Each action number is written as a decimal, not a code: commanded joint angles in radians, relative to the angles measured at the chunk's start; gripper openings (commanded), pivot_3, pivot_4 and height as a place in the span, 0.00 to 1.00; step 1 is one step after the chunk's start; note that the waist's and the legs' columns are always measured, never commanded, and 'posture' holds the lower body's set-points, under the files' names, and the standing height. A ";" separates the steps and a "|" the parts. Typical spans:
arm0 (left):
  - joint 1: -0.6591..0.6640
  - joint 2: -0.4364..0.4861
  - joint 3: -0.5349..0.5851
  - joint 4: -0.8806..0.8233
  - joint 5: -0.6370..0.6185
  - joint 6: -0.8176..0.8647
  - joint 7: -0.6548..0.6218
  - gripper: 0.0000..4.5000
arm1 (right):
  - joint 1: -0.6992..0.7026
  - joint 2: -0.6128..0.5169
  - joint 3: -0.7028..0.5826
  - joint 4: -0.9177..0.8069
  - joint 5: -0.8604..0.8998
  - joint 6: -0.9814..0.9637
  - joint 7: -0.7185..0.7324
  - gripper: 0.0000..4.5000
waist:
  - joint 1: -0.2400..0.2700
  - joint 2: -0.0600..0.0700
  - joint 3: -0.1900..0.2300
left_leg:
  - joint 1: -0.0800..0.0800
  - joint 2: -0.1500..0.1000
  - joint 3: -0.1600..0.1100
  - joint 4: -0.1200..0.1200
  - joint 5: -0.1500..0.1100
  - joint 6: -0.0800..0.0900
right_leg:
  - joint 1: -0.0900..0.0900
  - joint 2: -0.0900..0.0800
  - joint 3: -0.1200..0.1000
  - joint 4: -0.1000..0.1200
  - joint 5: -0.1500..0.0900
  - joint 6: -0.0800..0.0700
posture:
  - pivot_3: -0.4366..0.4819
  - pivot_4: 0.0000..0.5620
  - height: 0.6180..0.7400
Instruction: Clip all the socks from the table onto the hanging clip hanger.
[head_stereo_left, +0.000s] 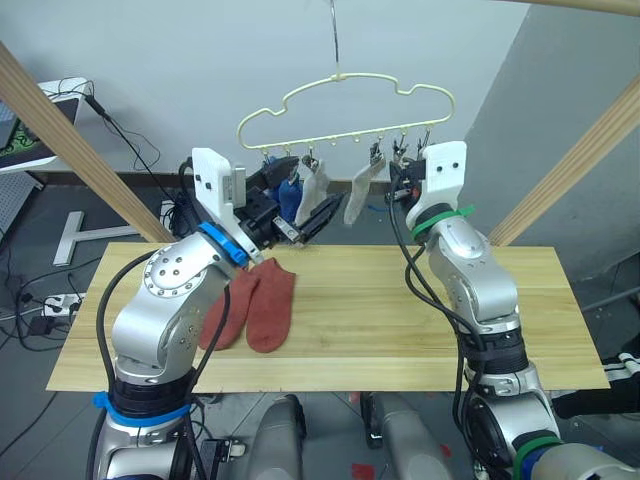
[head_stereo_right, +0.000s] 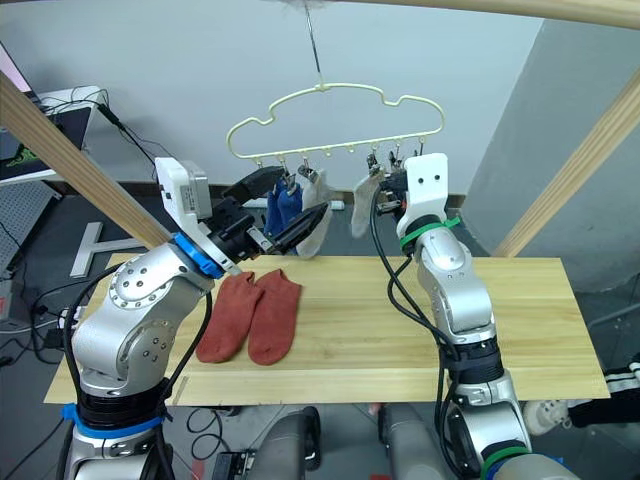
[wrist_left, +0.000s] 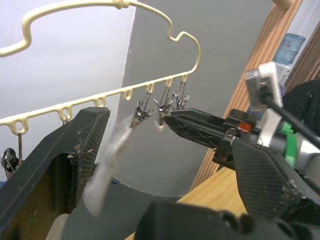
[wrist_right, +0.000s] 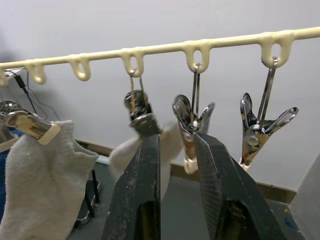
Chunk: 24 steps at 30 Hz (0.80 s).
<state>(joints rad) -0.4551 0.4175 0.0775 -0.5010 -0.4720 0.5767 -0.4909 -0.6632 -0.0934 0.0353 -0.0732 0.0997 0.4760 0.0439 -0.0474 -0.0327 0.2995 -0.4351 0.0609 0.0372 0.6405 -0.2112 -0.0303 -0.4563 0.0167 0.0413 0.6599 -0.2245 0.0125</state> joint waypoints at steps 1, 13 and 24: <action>-0.010 0.012 0.017 -0.040 -0.022 0.001 0.005 1.00 | -0.039 0.008 -0.019 0.024 -0.018 -0.057 -0.016 0.24 | 0.003 0.000 0.000 | 0.000 0.000 0.000 0.000 0.000 0.000 | 0.000 0.000 0.000 0.000 0.000 0.000 | 0.51 0.54 1.00; -0.020 0.024 0.020 -0.040 -0.033 0.008 0.010 1.00 | -0.093 0.025 -0.022 0.115 -0.032 -0.118 -0.031 0.24 | 0.016 0.000 0.000 | 0.000 0.000 0.000 0.000 0.000 0.000 | 0.000 0.000 0.000 0.001 0.000 0.000 | 0.52 0.55 1.00; -0.034 0.025 0.021 -0.044 -0.040 0.014 0.024 1.00 | -0.127 0.030 -0.025 0.164 -0.064 -0.152 -0.044 0.24 | 0.017 0.001 0.001 | 0.000 0.000 -0.001 0.000 0.000 0.000 | 0.000 0.000 0.000 0.001 0.000 0.000 | 0.53 0.56 1.00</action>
<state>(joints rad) -0.4778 0.4333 0.0824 -0.5012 -0.4976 0.6014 -0.4695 -0.7712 -0.0619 0.0200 0.1068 0.0488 0.3541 0.0091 -0.0303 -0.0322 0.3003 -0.4352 0.0610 0.0357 0.6409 -0.2112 -0.0303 -0.4561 0.0166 0.0410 0.6608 -0.2245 0.0124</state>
